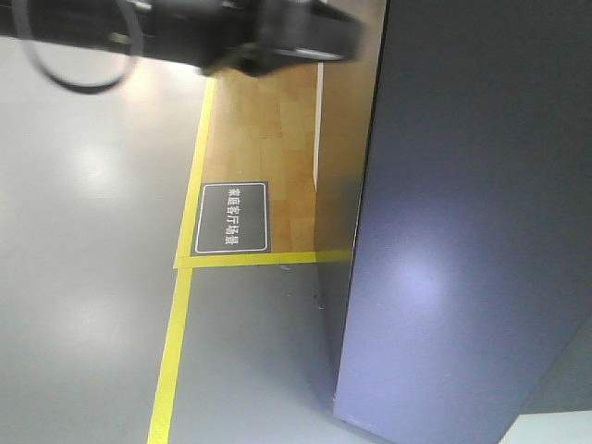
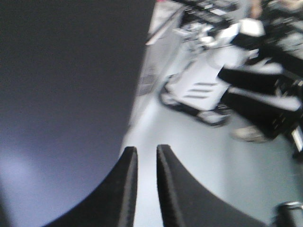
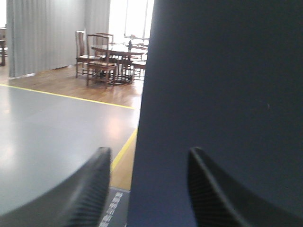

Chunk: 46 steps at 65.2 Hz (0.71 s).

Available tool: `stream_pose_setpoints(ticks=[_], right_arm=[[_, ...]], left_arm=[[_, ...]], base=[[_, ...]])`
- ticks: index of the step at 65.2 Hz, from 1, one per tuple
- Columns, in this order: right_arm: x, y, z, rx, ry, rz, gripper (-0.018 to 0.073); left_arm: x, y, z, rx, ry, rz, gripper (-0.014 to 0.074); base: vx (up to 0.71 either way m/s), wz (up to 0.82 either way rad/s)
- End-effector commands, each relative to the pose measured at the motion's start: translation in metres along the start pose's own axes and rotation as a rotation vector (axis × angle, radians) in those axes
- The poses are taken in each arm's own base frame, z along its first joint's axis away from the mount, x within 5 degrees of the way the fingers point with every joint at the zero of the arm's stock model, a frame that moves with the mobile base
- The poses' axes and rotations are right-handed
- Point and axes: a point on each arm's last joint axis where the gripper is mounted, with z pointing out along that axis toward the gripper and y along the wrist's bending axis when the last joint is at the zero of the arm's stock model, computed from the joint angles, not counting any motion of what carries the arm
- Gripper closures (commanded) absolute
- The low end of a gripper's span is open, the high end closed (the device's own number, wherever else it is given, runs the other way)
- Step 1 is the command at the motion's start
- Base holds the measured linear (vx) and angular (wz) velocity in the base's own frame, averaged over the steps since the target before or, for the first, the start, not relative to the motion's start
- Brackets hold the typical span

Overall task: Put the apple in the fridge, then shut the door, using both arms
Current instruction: 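Swing the refrigerator door shut by pushing it with the left arm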

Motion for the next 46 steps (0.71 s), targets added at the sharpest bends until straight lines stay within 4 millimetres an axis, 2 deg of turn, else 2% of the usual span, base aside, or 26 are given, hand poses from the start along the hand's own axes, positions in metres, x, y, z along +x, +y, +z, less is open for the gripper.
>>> stream_pose_setpoints(ticks=[1,10,22,32,46], right_arm=[[-0.014,-0.008,0.024,0.084,-0.158,-0.020,0.0050],[-0.017,-0.014,0.058,0.134,-0.180,-0.068,0.0053],[-0.027,-0.046,0.102,0.250,-0.125,-0.041,0.0053],[-0.027,-0.070,0.130,0.311,-0.081,-0.021,0.0053],[-0.010,-0.095,0.166,0.366,-0.016,-0.006,0.0053]], left_arm=[[-0.017,-0.011,-0.038,-0.154,-0.077,0.097,0.0482],[-0.015,-0.010,-0.068,-0.362,-0.034,0.143,0.0482],[-0.011,-0.005,-0.094,-0.596,0.022,0.154,0.0482],[-0.007,0.001,-0.100,-0.682,0.074,0.147,0.0482],[-0.005,0.002,-0.102,-0.700,0.097,0.153,0.0482]], base=[[0.00,0.00],[0.00,0.00],[0.00,0.00],[0.00,0.00],[0.00,0.00]])
